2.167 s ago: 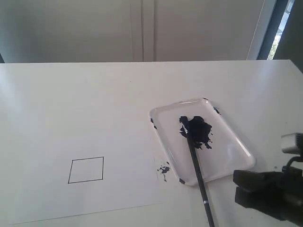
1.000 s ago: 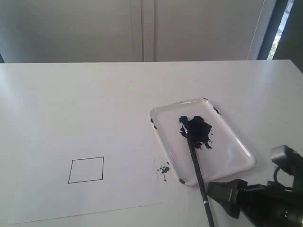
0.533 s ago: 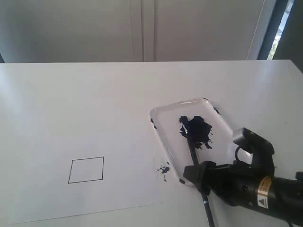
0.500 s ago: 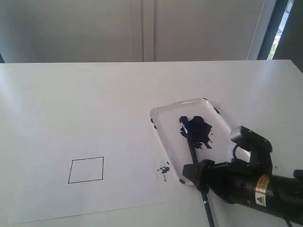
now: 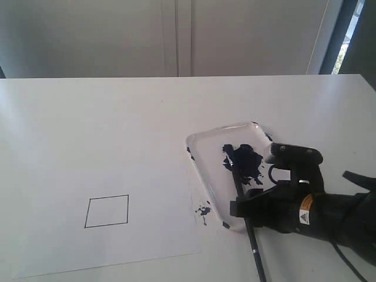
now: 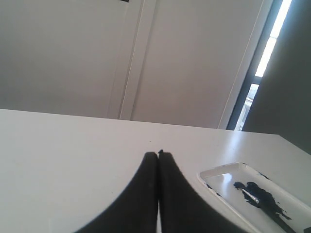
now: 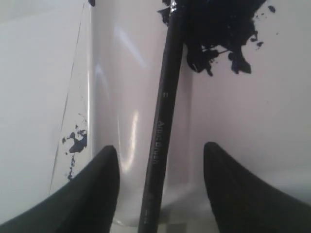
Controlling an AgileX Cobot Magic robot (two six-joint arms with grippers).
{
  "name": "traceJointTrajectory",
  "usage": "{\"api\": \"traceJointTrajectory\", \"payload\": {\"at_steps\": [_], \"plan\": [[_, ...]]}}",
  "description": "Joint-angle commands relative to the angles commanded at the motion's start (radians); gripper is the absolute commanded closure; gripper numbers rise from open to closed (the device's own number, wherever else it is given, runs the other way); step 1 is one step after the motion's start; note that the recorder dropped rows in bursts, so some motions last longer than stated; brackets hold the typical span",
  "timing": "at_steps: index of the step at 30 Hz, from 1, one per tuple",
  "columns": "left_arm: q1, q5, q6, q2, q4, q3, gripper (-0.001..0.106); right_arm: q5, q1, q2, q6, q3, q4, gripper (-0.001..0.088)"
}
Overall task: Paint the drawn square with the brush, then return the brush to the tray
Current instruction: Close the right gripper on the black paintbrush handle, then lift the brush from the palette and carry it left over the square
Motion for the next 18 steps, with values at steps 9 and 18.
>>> {"api": "traceJointTrajectory", "payload": {"at_steps": [9,18], "plan": [[0.000,0.000,0.000,0.000,0.000,0.000,0.105,0.010,0.058,0.088,-0.032,-0.048,-0.004,0.0371],[0.000,0.002,0.000,0.000,0.000,0.000,0.105,0.061,0.070,0.118,-0.075,-0.072,0.075,0.0666]]}}
